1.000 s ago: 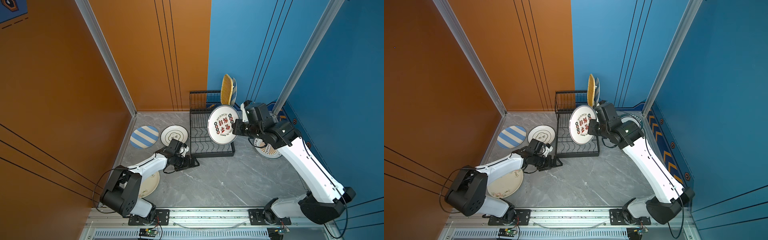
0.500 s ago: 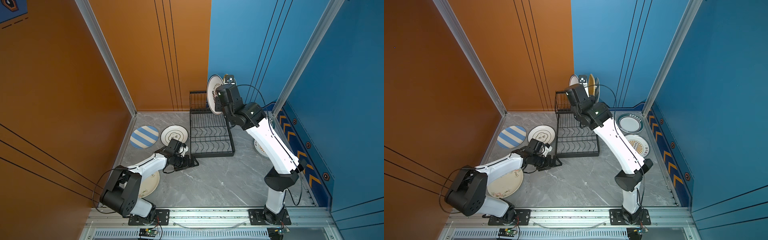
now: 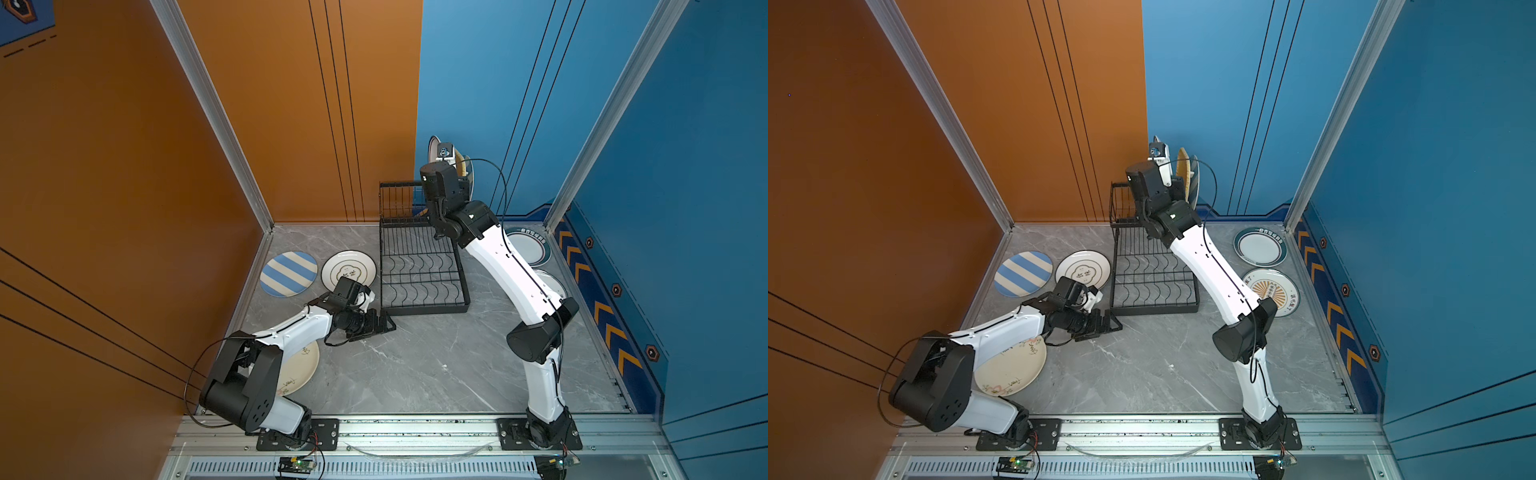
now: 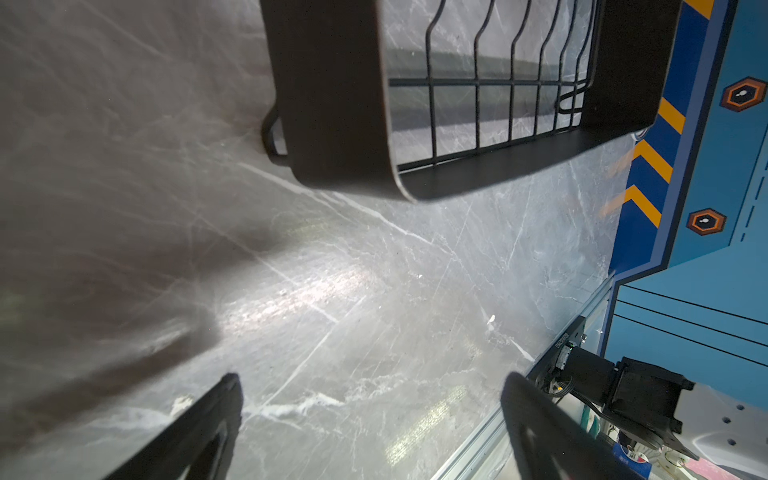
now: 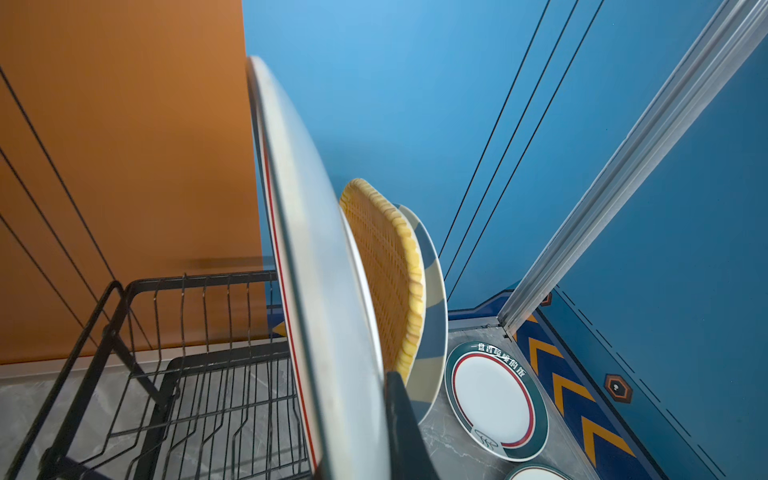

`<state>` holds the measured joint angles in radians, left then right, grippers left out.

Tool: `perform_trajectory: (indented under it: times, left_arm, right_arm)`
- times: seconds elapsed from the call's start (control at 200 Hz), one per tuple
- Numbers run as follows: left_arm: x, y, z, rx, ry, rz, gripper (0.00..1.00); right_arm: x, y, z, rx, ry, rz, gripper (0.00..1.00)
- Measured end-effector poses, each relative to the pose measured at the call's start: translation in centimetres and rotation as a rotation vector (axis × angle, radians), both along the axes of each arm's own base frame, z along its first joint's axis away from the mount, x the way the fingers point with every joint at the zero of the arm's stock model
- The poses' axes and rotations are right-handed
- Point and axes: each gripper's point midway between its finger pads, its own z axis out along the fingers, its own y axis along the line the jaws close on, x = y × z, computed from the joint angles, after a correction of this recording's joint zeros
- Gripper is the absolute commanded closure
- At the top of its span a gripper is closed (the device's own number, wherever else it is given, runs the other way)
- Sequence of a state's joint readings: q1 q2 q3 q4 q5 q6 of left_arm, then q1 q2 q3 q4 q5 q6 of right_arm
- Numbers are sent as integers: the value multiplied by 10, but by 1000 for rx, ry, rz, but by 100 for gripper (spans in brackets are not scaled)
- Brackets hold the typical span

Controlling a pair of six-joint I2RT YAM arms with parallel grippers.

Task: Load plates into a dish rack
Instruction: Place the plate on the dish rack.

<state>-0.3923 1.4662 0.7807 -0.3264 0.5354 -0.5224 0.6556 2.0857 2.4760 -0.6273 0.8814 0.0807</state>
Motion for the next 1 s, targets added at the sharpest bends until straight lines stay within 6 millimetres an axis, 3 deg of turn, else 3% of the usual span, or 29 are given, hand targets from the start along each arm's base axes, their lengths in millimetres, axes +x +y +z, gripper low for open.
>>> perform_trajectory:
  times: [0.245, 0.516, 1.001]
  left_arm:
    - [0, 0, 0, 0, -2, -2, 2]
    - [2, 2, 0, 0, -1, 5, 2]
    - [4, 6, 0, 1, 0, 15, 2]
  right_arm:
    - [24, -7, -23, -27, 19, -39, 100]
    - [34, -1, -44, -52, 49, -40, 100]
    - [42, -8, -46, -60, 42, -62, 100]
